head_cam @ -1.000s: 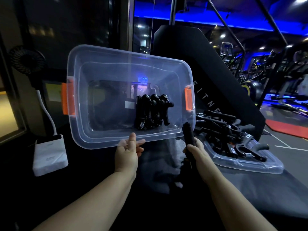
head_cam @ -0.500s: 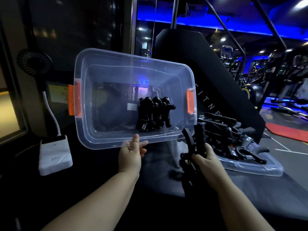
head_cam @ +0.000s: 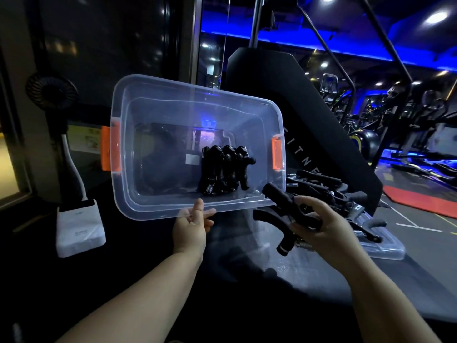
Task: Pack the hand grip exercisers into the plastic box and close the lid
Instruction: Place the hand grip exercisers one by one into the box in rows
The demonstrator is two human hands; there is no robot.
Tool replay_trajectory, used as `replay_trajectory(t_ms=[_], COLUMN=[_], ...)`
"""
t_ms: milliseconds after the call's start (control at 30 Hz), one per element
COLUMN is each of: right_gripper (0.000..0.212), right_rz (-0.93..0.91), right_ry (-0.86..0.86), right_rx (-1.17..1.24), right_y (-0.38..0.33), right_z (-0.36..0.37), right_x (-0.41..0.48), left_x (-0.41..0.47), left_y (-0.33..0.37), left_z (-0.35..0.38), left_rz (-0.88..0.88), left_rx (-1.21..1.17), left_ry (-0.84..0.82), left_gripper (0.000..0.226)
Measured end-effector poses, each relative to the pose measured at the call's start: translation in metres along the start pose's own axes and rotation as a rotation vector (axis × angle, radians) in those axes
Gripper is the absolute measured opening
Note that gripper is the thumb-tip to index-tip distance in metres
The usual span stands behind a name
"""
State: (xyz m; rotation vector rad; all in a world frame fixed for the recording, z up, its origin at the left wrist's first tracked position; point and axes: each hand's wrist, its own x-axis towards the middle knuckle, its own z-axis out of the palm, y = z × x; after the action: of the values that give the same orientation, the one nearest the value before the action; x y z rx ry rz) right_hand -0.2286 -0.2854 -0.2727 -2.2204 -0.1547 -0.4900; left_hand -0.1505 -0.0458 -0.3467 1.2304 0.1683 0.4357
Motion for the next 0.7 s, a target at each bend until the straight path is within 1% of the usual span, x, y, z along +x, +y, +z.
replay_trajectory(t_ms=[200,467,600,700], right_gripper=[0.061,0.065,0.07,0.068], right_rz=[-0.044,-0.089,-0.05,0.013], right_ry=[0.035,0.102,0.067,0.019], right_rx=[-0.202,-0.296,-0.383,-0.44], right_y=[-0.021,-0.042,-0.04,-0.04], right_z=[-0.013,-0.011,-0.002,0.008], right_x=[0.012,0.034,0.043,0.049], left_x=[-0.001,-0.003,-0.002,-0.002], left_y=[0.002,0.005,0.004,0.003], left_z=[0.0,0.001,0.0,0.0], left_rz=[-0.02,-0.017,-0.011,-0.002], left_rx=[-0.026,-0.046,-0.038,-0.027], left_ry=[0.001,-0.005,-0.009,-0.008], left_gripper=[0.029,0.029,0.03,0.03])
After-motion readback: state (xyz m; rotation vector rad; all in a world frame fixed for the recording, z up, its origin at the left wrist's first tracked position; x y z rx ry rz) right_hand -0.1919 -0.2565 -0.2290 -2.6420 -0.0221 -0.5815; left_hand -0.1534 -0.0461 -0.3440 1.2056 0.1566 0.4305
